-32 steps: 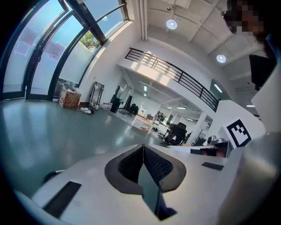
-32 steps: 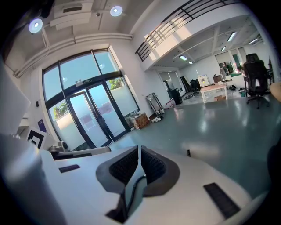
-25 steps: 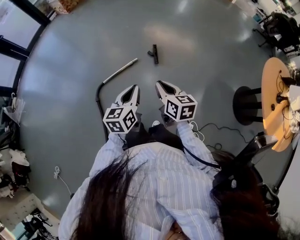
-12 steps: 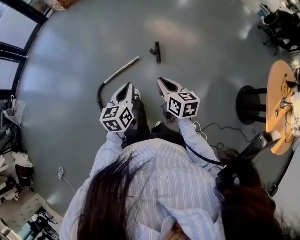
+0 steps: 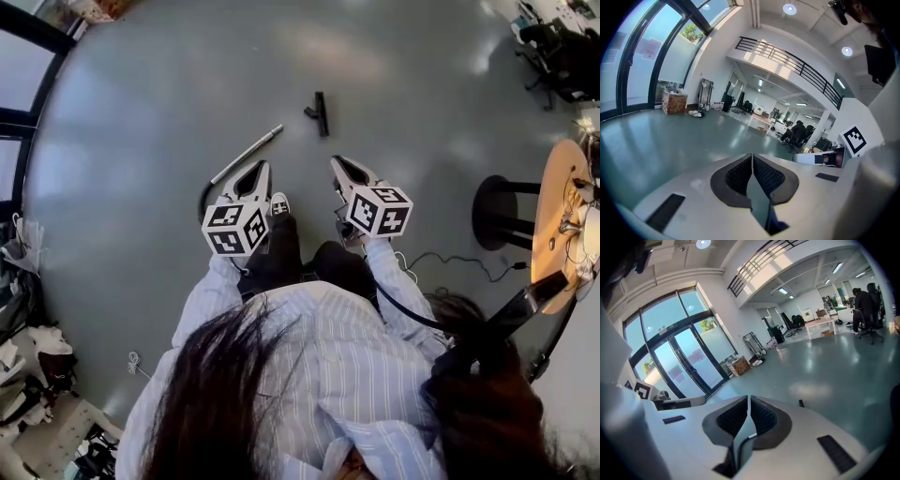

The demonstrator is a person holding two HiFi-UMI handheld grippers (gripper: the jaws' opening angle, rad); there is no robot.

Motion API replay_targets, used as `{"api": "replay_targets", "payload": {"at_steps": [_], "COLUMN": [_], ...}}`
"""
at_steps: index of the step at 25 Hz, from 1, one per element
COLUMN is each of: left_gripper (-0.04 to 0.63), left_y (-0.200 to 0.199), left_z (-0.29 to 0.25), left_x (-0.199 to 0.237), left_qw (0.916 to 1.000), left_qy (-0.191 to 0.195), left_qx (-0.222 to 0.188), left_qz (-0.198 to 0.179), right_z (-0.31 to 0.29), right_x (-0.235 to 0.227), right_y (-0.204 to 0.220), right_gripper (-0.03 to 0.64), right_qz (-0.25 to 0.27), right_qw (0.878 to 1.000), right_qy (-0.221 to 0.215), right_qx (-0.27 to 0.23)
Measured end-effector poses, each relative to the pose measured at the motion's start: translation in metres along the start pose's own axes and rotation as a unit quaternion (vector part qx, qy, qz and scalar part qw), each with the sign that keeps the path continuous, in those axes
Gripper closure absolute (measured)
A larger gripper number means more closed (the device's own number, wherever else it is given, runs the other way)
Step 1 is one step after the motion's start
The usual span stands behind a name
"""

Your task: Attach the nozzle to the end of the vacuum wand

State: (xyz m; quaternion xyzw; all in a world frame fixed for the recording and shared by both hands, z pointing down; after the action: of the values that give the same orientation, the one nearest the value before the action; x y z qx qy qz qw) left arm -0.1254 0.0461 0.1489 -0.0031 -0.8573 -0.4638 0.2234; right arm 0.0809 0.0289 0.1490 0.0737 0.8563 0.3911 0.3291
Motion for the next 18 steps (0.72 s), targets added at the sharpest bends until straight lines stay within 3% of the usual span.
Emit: {"api": "replay_targets", "payload": {"at_steps": [7,14,18], "left_gripper": [0.588,0.586,0.586], "left_y": [-0.012,0.000,0.006], "left_z": [-0.061,-0.105,-0.136], "left_x": [0.038,0.038,0.035], "left_qw": [0.9991,0.9962,0.9954], "left_qy": [-0.002,-0.030,-0.049], "left_qx": [0.042,0.081,0.082], "left_qz": [0.001,0.011,0.011], "right_z": [-0.050,-0.076,-0.092], "right_x": [-0.033,-0.081,-0.120], "right_y": [-0.022,-0.035,-0.035], "right_gripper": [0.593,0.594,0.592], "right_qz": [0.017,0.083,0.122], "right_qw": [0.999,0.991,0.982], "right_qy": [0.019,0.018,0.015], "right_qx": [0.047,0.106,0.145]}}
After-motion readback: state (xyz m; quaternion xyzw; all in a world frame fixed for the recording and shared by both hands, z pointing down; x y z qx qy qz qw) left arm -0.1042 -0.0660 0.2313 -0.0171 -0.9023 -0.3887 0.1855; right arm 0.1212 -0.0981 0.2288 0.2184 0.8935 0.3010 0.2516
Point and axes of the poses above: the fingertips, and each gripper's own axes: z backward along the fingers, x to its left, y out of its underside, the point moved 6 cm from there along z, backward along the fingers, and after that the axes turned 6 degrees about -y, right-handed, at the moved point
